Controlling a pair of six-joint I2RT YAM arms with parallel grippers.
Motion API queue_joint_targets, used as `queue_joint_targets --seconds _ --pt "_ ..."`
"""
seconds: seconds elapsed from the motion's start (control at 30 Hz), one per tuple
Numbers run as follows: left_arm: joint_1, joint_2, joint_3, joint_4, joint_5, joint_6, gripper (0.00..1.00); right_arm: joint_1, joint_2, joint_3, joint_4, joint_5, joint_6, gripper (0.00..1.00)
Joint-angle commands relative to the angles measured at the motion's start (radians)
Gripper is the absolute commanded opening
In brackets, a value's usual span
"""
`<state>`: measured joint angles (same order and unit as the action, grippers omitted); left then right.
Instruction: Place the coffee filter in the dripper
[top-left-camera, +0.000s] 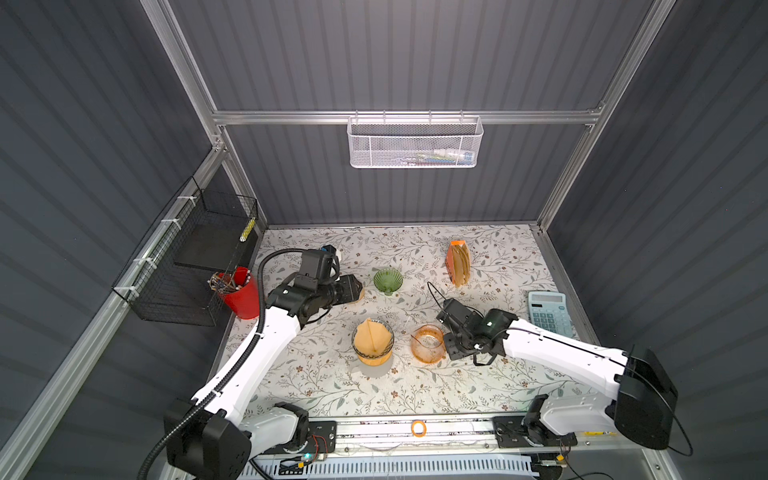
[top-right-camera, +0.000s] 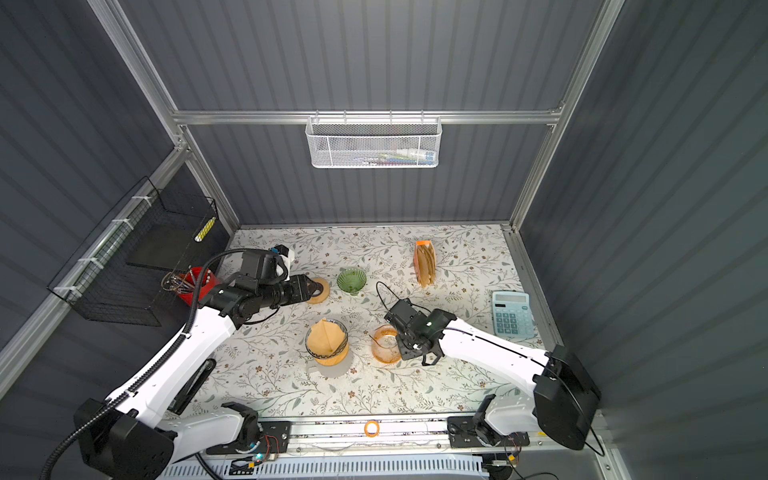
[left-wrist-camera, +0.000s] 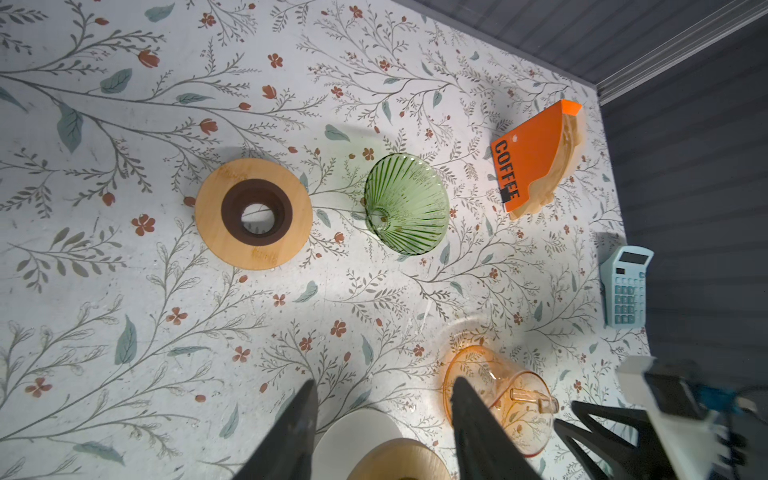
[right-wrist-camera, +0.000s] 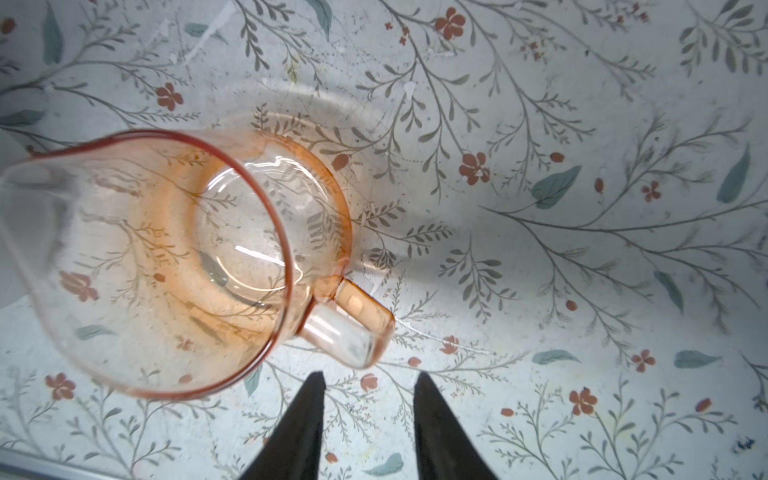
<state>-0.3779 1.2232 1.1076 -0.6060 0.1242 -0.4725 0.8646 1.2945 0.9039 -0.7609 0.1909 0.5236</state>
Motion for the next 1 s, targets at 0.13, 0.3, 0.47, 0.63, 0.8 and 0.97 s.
queue_joint_targets --seconds 0.13,0.3,0.47,0.63,0.8,0.97 --pt "0.007 0.119 0.144 -0.076 -0.068 0.015 0.53 -0.072 -0.087 0.107 -0.07 -0.07 0.007 0.41" --pt "0.015 0.223 0.239 -0.128 -0.126 0.044 0.54 -0.164 -0.063 0.2 -0.06 -0.131 -0.009 0.41" --pt "0.049 0.323 0.295 -0.163 -0.184 0.046 0.51 -0.216 -0.034 0.257 -0.001 -0.179 -0.037 0.42" --pt "0.121 0.368 0.269 -0.134 -0.146 0.026 0.57 -0.288 0.05 0.336 0.007 -0.258 -0.097 0.42" --pt "0.145 0.455 0.266 -0.123 -0.081 0.028 0.6 -0.342 0.126 0.396 0.025 -0.326 -0.123 0.42" --pt "0.148 0.548 0.272 -0.115 -0.057 0.022 0.6 -0.377 0.166 0.426 0.039 -0.372 -0.131 0.41"
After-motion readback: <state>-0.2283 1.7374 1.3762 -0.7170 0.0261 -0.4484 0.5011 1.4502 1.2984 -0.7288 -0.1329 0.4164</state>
